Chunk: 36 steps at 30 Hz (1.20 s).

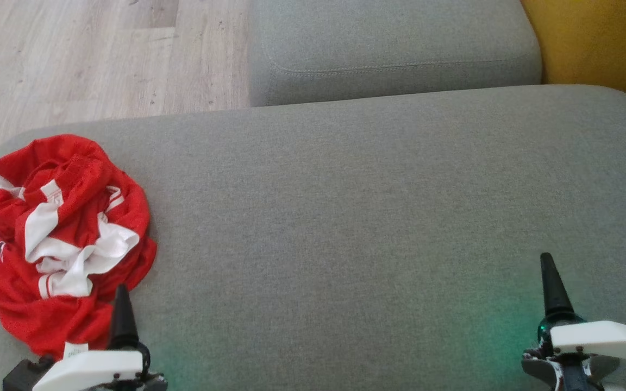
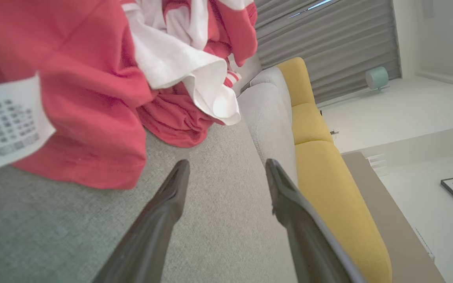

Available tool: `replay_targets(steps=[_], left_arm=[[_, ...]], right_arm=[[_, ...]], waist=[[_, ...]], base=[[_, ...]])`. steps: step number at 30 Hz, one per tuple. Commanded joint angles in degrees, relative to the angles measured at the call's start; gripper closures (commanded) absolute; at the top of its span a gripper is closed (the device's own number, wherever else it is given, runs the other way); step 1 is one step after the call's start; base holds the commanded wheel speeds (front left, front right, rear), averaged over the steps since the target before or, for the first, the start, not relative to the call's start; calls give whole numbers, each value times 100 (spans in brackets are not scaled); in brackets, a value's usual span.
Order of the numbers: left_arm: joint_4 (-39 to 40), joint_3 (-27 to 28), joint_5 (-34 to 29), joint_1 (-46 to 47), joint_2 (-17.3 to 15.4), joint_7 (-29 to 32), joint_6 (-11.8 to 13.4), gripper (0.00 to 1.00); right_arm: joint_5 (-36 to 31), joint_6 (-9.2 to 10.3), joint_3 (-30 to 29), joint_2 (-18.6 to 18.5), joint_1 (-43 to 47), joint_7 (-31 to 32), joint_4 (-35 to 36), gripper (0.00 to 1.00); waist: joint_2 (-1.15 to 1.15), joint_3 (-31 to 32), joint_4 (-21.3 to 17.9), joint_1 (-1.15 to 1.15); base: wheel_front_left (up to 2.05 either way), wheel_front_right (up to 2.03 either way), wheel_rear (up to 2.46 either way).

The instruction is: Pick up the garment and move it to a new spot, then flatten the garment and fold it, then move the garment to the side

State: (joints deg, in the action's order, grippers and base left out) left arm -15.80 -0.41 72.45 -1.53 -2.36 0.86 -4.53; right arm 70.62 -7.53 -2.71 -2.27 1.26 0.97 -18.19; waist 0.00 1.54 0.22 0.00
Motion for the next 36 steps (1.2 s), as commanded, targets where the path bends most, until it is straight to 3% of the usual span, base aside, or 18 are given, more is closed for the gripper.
replay_targets(steps=[1,36], left_arm=[[248,-15,-177,129,-27,-61,17,0],[702,-596,-2911,-3,-37,-649,364,0]], right_arm=[[-185,1,69,-25,-166,-63,227,0],[-3278,2,905,-44,-127,-654,495,0]], waist=[[0,6,2,0],[0,131,69,0]], base=[[0,0,0],[0,0,0]])
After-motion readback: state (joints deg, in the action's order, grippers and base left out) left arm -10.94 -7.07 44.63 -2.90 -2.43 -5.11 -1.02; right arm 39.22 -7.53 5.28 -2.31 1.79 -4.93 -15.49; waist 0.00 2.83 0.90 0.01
